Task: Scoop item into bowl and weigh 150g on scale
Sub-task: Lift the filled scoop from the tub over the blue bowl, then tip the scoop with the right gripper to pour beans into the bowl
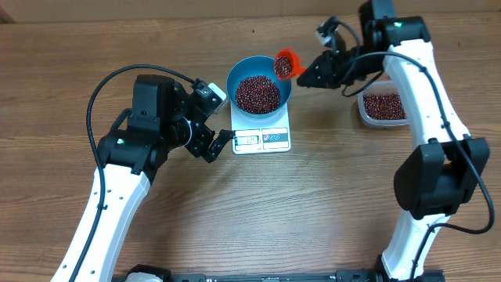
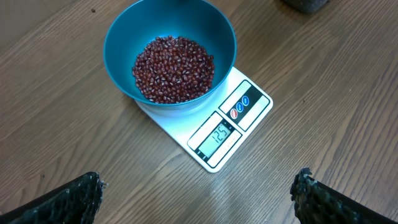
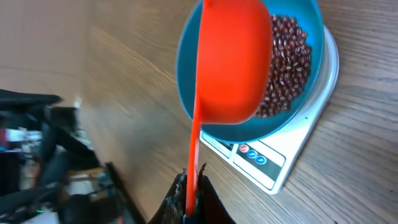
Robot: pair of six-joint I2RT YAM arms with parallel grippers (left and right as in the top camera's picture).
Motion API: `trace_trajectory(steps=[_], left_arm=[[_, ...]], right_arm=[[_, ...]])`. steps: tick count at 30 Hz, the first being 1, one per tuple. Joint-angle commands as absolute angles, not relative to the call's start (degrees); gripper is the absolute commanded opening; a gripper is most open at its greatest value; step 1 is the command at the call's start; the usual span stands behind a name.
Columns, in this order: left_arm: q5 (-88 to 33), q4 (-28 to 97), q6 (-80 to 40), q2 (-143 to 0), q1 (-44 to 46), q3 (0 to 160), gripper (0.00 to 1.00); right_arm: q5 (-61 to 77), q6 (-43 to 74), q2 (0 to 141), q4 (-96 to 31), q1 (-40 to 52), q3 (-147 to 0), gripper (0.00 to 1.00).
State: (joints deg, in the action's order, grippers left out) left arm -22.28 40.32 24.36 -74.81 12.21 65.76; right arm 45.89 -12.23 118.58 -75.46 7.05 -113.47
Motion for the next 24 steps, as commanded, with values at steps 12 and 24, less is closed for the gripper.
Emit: trace_trajectory(steps=[12,24], left_arm=[[-22.44,40.29,23.99,-74.91,11.64,65.95,0.99],[-22.44,40.29,23.99,-74.91,11.64,65.95,1.0]], right_arm=[[19.79,-12.08,118.78,-73.71,17.23,-115.28,0.04],[5.15,-15.0,118.76,-72.53,22.61,-119.79,0.04]])
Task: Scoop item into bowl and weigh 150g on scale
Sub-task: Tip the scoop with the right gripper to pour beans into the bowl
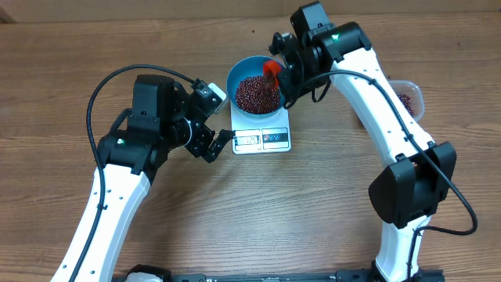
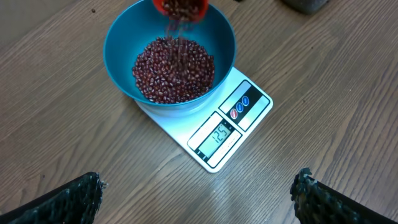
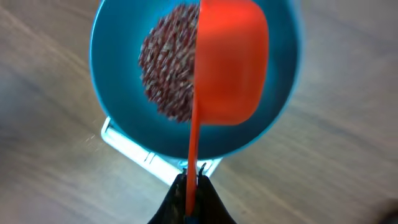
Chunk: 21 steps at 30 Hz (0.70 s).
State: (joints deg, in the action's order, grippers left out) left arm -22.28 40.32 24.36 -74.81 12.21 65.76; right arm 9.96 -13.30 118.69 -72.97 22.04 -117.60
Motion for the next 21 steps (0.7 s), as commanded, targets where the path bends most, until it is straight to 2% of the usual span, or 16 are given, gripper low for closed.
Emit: trace_trajectory(steps=[1,21], left_arm=[[-22.44,40.29,23.99,-74.91,11.64,65.93,0.99],[-22.44,40.29,23.99,-74.91,11.64,65.95,1.0]], right_arm=[[5.08,-15.97,118.74,-72.55,22.83,-119.79,0.04],[3.92,-18.5,118.74,-72.42,23.79,-119.79,0.04]])
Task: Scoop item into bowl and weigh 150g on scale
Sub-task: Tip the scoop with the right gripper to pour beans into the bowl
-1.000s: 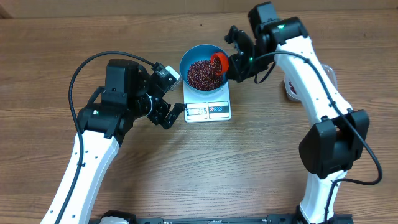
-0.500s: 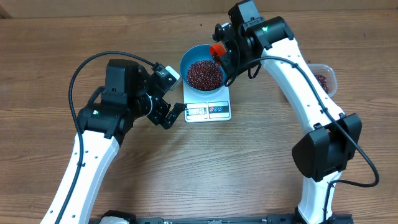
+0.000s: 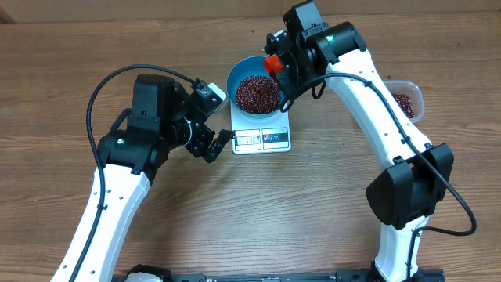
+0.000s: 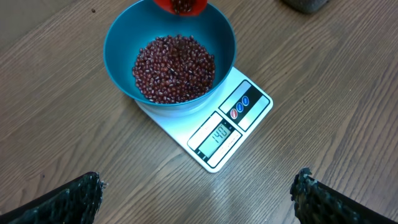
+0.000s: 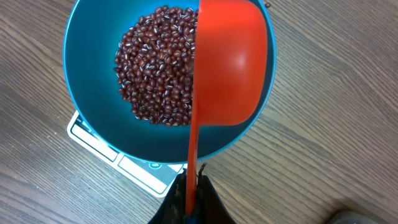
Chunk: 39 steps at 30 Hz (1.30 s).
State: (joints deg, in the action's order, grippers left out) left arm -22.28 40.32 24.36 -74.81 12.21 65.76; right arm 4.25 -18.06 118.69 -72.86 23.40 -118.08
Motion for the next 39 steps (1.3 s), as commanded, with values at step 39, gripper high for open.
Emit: trace_trajectory(steps=[39], left_arm=[[-22.44,40.29,23.99,-74.91,11.64,65.93,0.99]], right_arm=[[-3.79,-21.23,118.74,-72.01,26.98,-119.77,0.04]])
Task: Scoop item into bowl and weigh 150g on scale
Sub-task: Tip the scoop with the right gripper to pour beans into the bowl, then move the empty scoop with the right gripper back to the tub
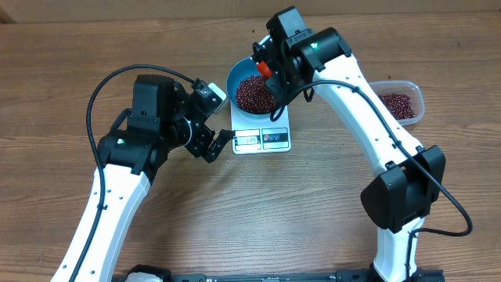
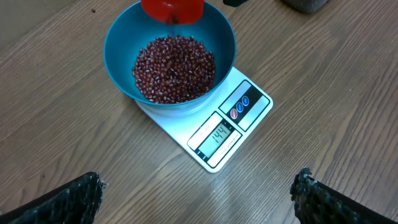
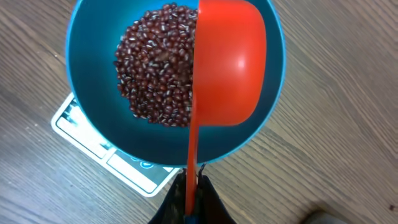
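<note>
A blue bowl (image 1: 233,82) of dark red beans (image 2: 174,68) stands on a white scale (image 2: 252,99). The scale's display (image 2: 217,134) reads 144. My right gripper (image 3: 194,180) is shut on the handle of an orange-red scoop (image 3: 230,68). The scoop (image 1: 265,69) hangs tipped over the bowl's far side, and a few beans show at its lip in the left wrist view. My left gripper (image 2: 198,186) is open with nothing in it, low over the table just left of the scale's front.
A clear tub (image 1: 395,104) with more red beans stands on the table to the right of the scale. The right arm reaches across above the bowl and scale. Bare wooden table lies all round.
The scale reading rose from 140 to 144. My right gripper and the scoop have shifted a little left over the bowl. The left arm has not moved.
The filled scoop was first held beside the bowl's right rim, with the scale at 125. Then it was tipped over the bowl with beans falling. The reading then stood at 140, and now stands at 144 with the scoop still over the bowl.
</note>
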Robot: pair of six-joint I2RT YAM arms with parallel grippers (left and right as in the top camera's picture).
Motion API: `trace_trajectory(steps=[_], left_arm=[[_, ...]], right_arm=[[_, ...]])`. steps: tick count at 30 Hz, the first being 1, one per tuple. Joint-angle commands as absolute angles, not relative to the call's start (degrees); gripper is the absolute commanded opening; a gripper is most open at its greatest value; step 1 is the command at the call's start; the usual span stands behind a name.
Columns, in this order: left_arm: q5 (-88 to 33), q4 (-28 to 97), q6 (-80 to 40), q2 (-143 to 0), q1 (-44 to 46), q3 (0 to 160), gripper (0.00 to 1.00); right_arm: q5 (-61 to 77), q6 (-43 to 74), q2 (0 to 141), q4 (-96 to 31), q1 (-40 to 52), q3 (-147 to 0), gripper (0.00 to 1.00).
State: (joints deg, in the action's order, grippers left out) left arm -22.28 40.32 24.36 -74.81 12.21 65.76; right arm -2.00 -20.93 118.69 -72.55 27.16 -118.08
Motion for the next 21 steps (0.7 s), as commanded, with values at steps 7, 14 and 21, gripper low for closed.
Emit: trace_trajectory(steps=[7,14,21], left_arm=[[-22.44,40.29,23.99,-74.91,11.64,65.93,1.0],[-22.44,40.29,23.99,-74.91,11.64,65.93,1.0],[-22.44,40.29,23.99,-74.91,11.64,65.95,0.99]], right_arm=[[-1.13,-17.98,118.61,-70.67,25.96,-119.77,0.04],[6.79,-14.52,116.71,-72.29,19.2,-123.39,0.04],[10.9,-12.8,115.35,-81.12,7.31,-130.37,0.04]])
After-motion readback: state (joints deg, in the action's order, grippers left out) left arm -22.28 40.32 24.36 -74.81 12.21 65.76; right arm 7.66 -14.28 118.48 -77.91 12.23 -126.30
